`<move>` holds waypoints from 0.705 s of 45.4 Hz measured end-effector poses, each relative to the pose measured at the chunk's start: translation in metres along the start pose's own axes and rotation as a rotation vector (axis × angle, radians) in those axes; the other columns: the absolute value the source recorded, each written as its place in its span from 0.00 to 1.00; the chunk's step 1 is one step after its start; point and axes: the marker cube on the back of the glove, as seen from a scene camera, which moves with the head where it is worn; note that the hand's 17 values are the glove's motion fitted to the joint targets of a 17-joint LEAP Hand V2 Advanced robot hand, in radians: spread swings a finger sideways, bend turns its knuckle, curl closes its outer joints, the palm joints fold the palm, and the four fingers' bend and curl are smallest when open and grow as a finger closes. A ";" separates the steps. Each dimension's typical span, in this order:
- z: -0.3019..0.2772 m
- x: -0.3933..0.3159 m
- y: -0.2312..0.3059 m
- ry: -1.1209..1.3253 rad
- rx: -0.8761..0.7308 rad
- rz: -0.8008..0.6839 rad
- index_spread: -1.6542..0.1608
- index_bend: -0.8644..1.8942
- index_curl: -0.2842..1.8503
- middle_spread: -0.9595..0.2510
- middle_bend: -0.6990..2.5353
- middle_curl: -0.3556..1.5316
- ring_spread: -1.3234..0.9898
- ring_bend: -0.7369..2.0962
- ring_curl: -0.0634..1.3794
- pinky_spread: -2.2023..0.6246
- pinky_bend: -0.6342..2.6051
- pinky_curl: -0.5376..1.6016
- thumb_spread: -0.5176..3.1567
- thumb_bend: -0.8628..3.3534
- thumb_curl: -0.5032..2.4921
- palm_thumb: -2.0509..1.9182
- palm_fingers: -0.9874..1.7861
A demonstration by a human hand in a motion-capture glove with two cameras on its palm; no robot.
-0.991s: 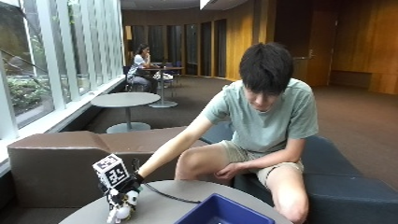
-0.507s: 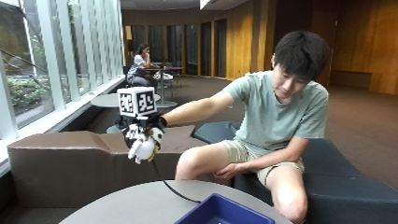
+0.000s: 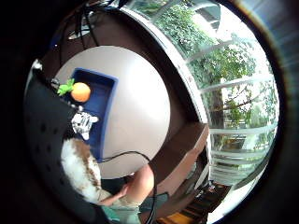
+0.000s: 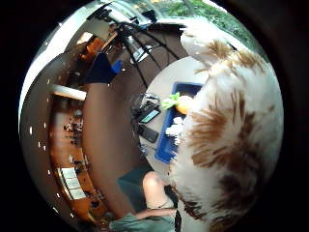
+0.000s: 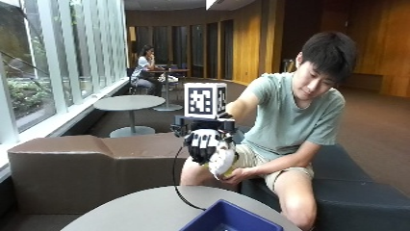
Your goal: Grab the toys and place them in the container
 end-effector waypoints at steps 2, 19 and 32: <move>0.004 -0.016 -0.004 -0.018 -0.002 -0.019 0.71 0.62 0.63 0.62 0.59 0.65 0.40 0.70 0.54 0.66 0.47 0.47 0.22 0.21 0.50 0.67 0.74; 0.049 -0.060 -0.009 0.044 -0.441 0.032 0.72 0.49 0.64 0.61 0.52 0.62 0.41 0.67 0.54 0.68 0.49 0.49 0.27 0.19 0.51 0.64 0.47; 0.030 -0.050 0.030 -0.014 -0.389 -0.004 0.79 0.32 0.41 0.78 0.26 0.45 0.54 0.42 0.35 0.77 0.56 0.47 0.42 0.19 0.40 0.54 0.21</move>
